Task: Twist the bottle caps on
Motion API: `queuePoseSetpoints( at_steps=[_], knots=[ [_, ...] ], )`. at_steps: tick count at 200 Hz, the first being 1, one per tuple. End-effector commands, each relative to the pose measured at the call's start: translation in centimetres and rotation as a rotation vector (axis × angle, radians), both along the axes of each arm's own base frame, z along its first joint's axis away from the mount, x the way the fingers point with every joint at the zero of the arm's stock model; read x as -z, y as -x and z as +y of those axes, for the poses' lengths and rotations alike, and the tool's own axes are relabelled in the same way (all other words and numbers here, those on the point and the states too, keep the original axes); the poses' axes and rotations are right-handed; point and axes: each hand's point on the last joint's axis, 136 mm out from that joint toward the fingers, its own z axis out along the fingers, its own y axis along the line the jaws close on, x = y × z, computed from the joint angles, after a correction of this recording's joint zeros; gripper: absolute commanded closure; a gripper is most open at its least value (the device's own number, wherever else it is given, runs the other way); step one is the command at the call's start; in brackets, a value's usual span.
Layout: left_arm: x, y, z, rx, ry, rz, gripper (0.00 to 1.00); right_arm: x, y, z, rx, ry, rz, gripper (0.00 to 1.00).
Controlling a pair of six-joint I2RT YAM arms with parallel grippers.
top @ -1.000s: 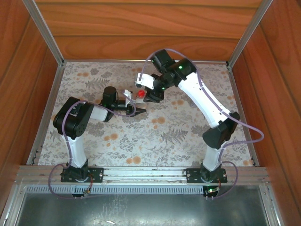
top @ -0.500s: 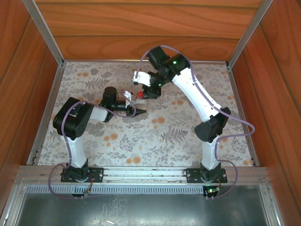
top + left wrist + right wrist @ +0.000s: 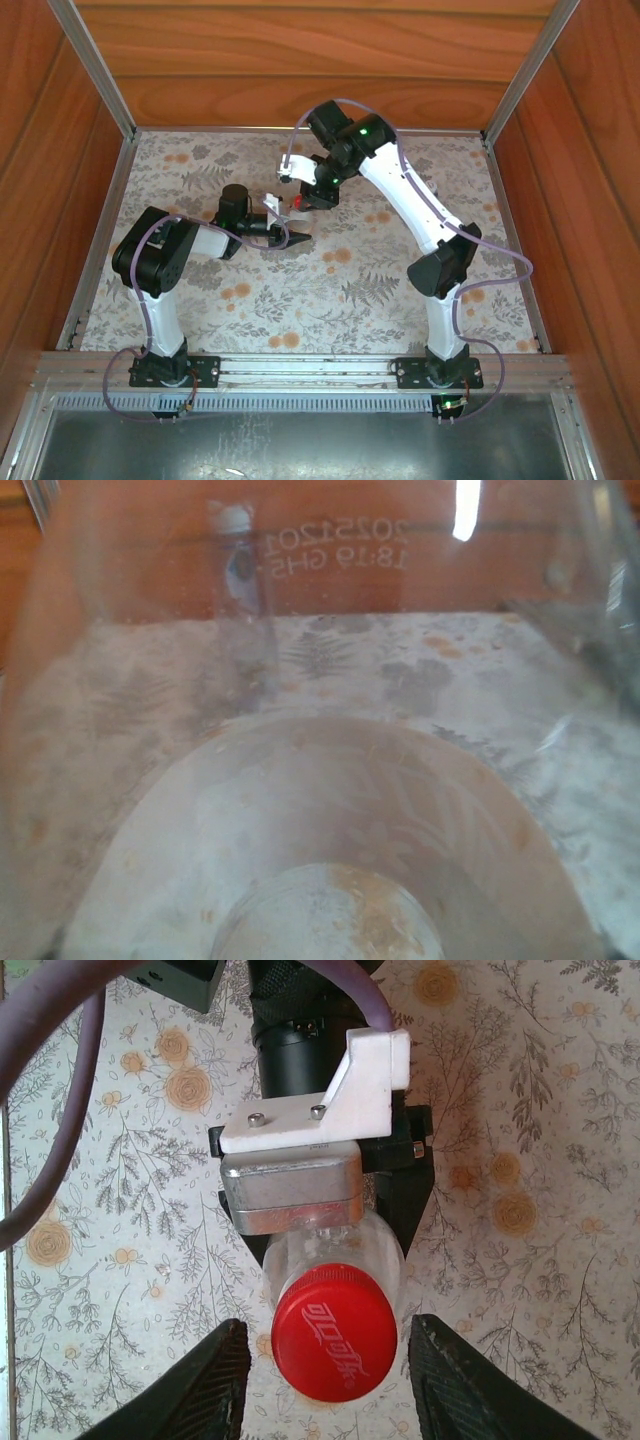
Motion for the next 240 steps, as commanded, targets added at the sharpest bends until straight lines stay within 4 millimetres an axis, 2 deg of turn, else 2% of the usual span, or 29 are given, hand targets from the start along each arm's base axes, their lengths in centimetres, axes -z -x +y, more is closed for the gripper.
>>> queuePoseSetpoints(
  at_steps=[1, 73, 158, 206, 240],
  knots=[
    [5.3, 1.9, 0.6, -0.013, -0.120, 0.206, 0.43, -0.6, 0.8, 0.4, -0.048, -0.014, -0.005, 0.54],
    [5.3, 1.9, 0.6, -0.013, -0.121, 0.207, 0.43, -0.2, 0.7, 0.5, -0.046, 0.003, -0.011, 0.63],
    [5.2, 1.8, 0.6, -0.018, -0.123, 0.210, 0.43, 0.5, 0.6, 0.4, -0.029, 0.044, -0.022, 0.65],
    [5.2, 1.7, 0.6, -0.027, -0.126, 0.213, 0.43, 1.2, 0.8, -0.1, 0.099, 0.093, 0.010, 0.73],
    [5.1, 1.7, 0.6, -0.029, -0.126, 0.213, 0.43, 1.9, 1.5, -0.5, 0.185, 0.139, 0.044, 0.74]
  ],
)
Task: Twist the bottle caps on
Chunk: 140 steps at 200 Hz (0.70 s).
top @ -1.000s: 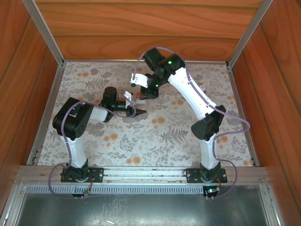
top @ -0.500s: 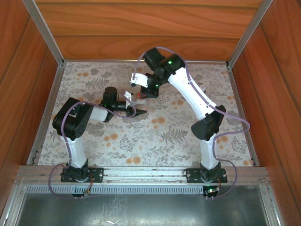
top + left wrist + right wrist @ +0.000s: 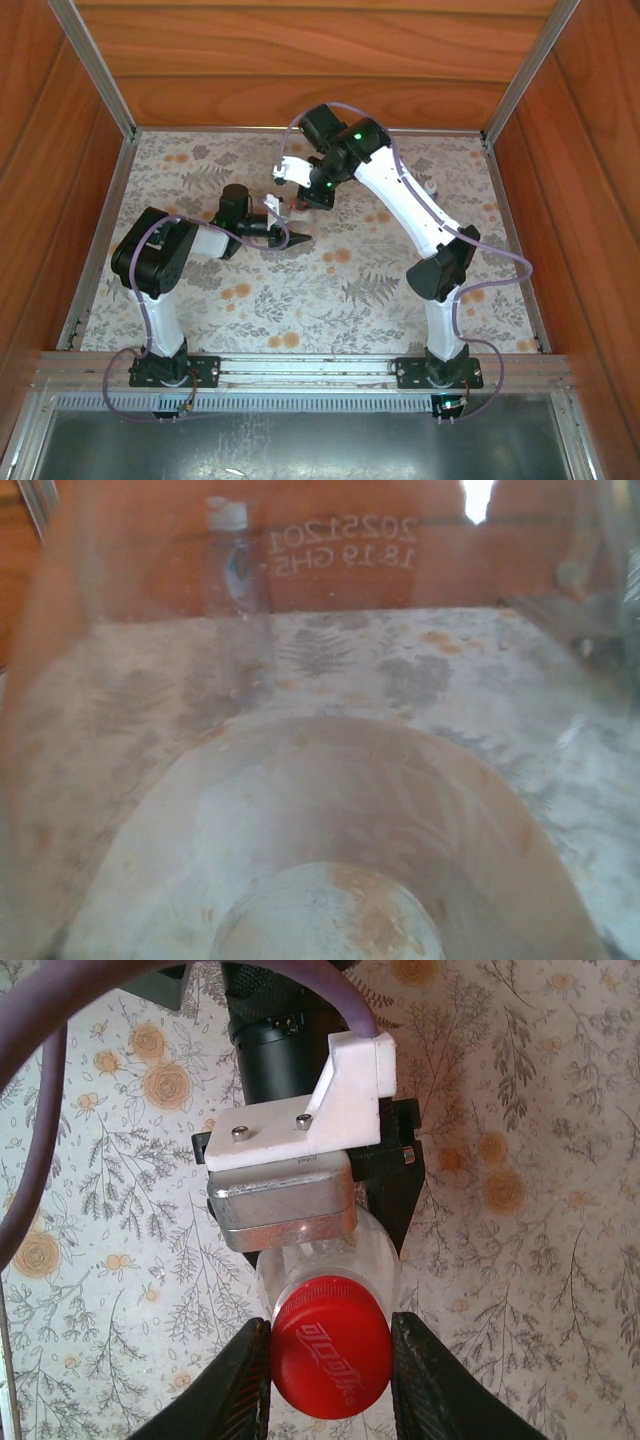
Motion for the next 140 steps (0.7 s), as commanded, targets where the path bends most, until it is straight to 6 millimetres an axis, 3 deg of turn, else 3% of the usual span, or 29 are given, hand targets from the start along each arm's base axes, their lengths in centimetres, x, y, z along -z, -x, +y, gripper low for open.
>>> queuePoseSetpoints(
  at_steps=[1, 49, 88, 140],
  knots=[
    [5.2, 1.5, 0.7, -0.032, -0.121, 0.214, 0.43, 1.8, 1.2, -0.9, 0.087, 0.088, 0.064, 0.74],
    [5.1, 1.4, 0.7, -0.039, -0.122, 0.218, 0.43, 2.4, 1.3, -2.0, 0.283, 0.176, 0.087, 0.76],
    [5.1, 1.3, 0.7, -0.048, -0.125, 0.222, 0.43, 3.0, 0.9, -2.8, 0.576, 0.220, 0.119, 0.81],
    [5.2, 1.2, 0.7, -0.051, -0.129, 0.227, 0.44, 3.2, 2.1, -3.3, 0.958, 0.240, 0.240, 0.86]
  ],
)
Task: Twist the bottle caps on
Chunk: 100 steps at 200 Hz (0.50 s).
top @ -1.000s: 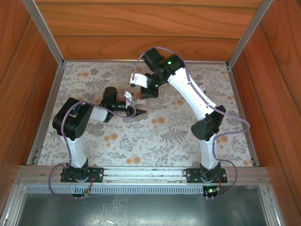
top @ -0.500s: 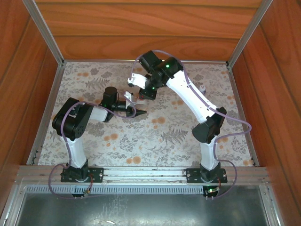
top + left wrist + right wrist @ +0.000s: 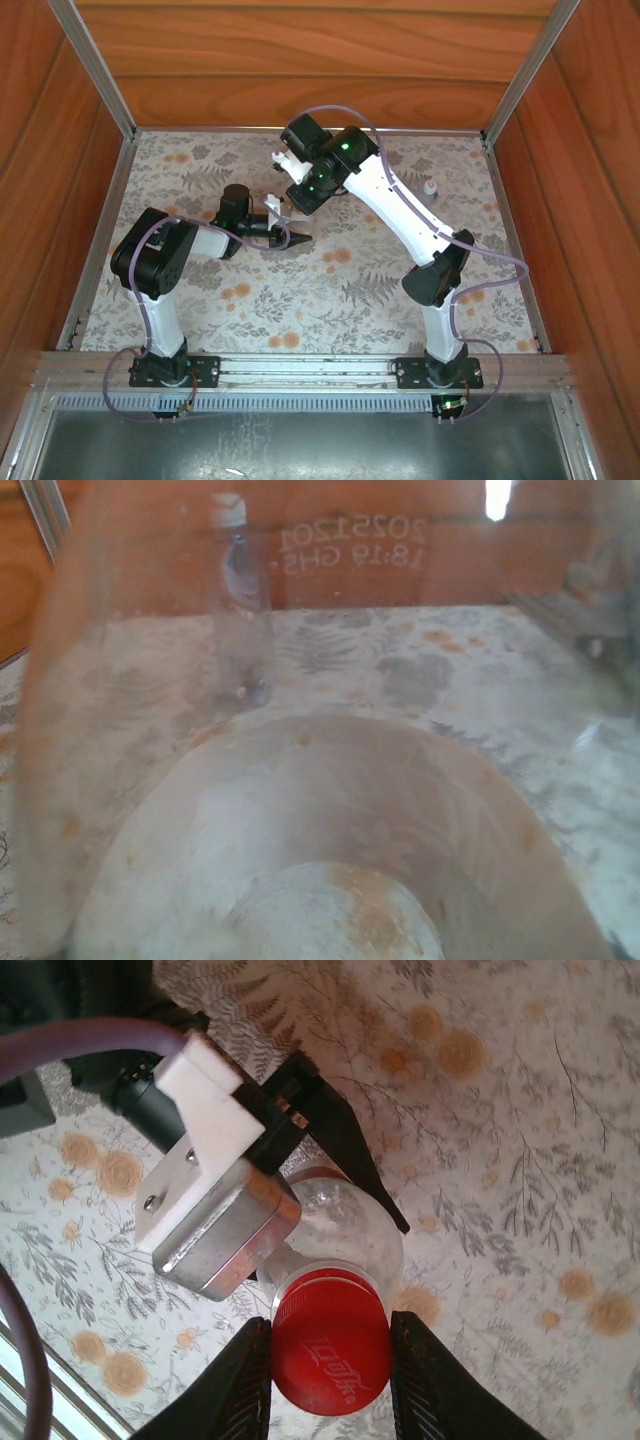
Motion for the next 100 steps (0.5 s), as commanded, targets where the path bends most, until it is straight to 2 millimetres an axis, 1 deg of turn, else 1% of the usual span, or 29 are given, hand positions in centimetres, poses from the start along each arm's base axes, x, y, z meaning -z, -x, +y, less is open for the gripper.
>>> queuePoseSetpoints(
  at_steps=[1, 34, 48, 73, 100],
  knots=[
    [5.2, 1.3, 0.7, -0.042, -0.122, 0.223, 0.44, 3.1, 2.2, -2.6, 0.289, 0.143, 0.179, 0.86],
    [5.1, 1.3, 0.6, -0.040, -0.121, 0.221, 0.44, 3.4, 2.7, -3.8, 0.472, 0.226, 0.198, 0.92],
    [5.1, 1.4, 0.6, -0.038, -0.122, 0.219, 0.44, 3.8, 2.9, -3.6, 0.525, 0.222, 0.210, 0.97],
    [5.0, 1.4, 0.6, -0.040, -0.124, 0.215, 0.44, 4.1, 3.1, -3.0, 0.539, 0.216, 0.212, 0.98],
    [5.1, 1.4, 0.7, -0.041, -0.126, 0.213, 0.44, 3.5, 2.7, -3.2, 0.541, 0.206, 0.185, 0.96]
  ],
)
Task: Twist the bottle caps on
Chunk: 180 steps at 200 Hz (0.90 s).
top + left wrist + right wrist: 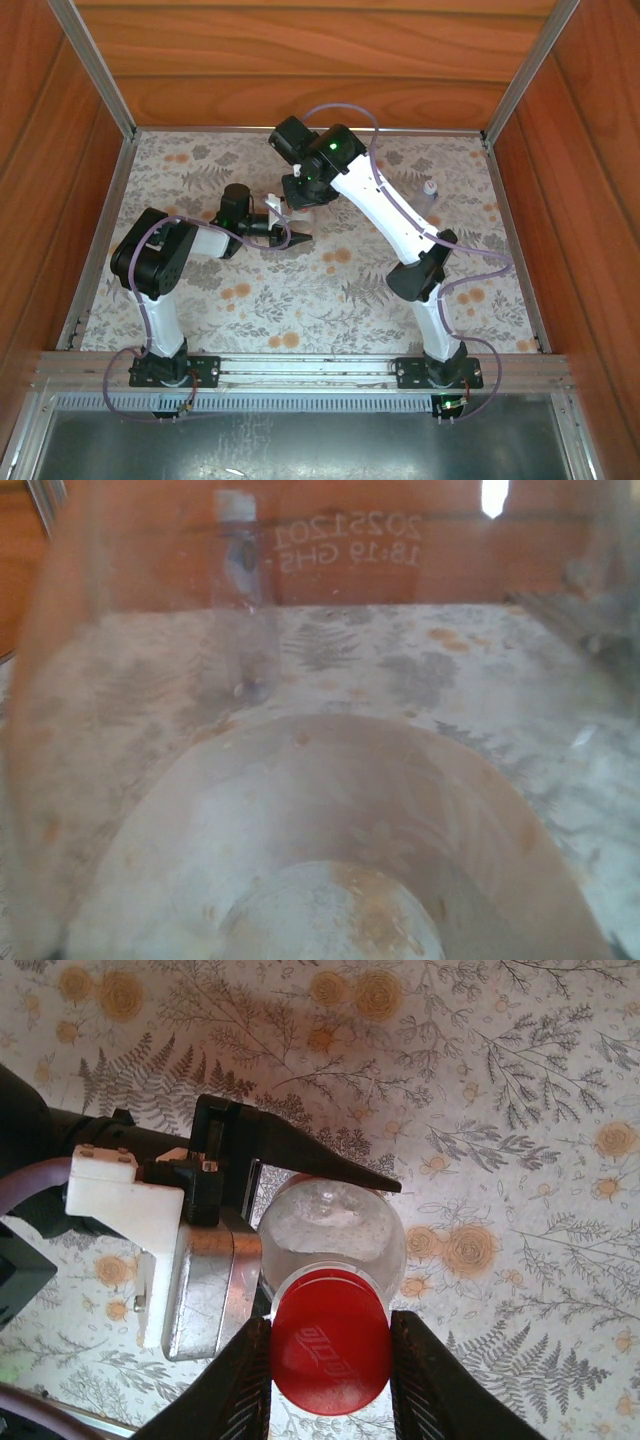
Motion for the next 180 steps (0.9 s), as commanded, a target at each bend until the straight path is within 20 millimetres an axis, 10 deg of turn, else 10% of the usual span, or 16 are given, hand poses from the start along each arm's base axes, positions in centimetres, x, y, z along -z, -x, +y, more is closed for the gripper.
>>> queuePoseSetpoints(
  at_steps=[1, 180],
  knots=[
    [5.1, 1.5, 0.8, -0.032, -0.119, 0.207, 0.44, 3.5, 2.9, -3.5, 0.055, 0.216, 0.168, 0.95],
    [5.3, 1.7, 0.8, -0.023, -0.124, 0.210, 0.44, 0.2, 0.7, -3.1, -0.100, 0.096, 0.056, 0.46]
  ],
)
